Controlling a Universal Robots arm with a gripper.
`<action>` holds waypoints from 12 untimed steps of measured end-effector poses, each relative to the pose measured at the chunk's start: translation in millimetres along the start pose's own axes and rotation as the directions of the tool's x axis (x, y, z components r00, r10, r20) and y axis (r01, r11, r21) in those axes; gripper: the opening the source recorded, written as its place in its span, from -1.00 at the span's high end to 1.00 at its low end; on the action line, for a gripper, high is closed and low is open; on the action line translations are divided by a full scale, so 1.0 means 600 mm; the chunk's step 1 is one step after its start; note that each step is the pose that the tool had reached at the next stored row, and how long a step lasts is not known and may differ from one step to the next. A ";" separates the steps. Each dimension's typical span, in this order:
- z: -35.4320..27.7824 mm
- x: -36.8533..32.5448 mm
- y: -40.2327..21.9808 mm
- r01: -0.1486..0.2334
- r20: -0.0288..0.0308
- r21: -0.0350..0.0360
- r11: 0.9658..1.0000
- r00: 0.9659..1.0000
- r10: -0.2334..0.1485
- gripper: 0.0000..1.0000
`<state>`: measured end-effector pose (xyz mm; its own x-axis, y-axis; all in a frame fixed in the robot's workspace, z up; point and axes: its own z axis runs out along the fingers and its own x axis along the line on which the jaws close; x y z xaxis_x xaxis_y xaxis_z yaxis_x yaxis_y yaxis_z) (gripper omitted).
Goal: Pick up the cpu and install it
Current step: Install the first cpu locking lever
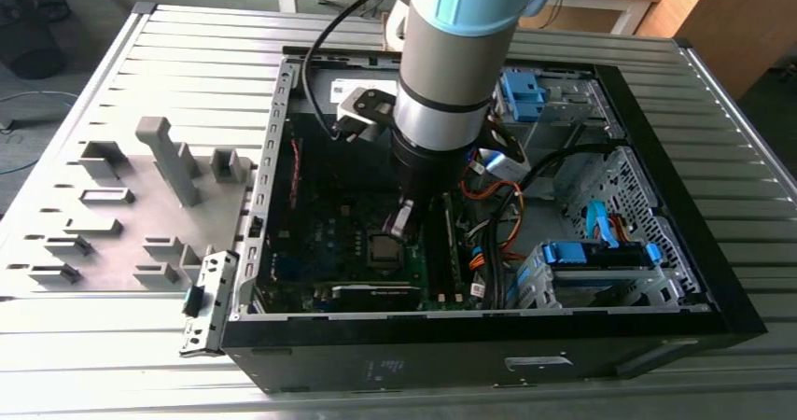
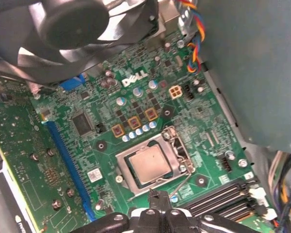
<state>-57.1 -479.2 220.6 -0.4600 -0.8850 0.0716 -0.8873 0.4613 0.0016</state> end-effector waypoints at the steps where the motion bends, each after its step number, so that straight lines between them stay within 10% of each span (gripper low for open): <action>1: 0.001 0.001 0.000 0.000 -0.002 0.001 1.000 1.000 0.000 0.79; 12: 0.007 0.000 -0.003 -0.050 -0.006 0.000 0.999 0.999 0.050 0.79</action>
<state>-55.8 -479.9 216.5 -0.5037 -0.8604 0.0781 -0.8631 0.5051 -0.0017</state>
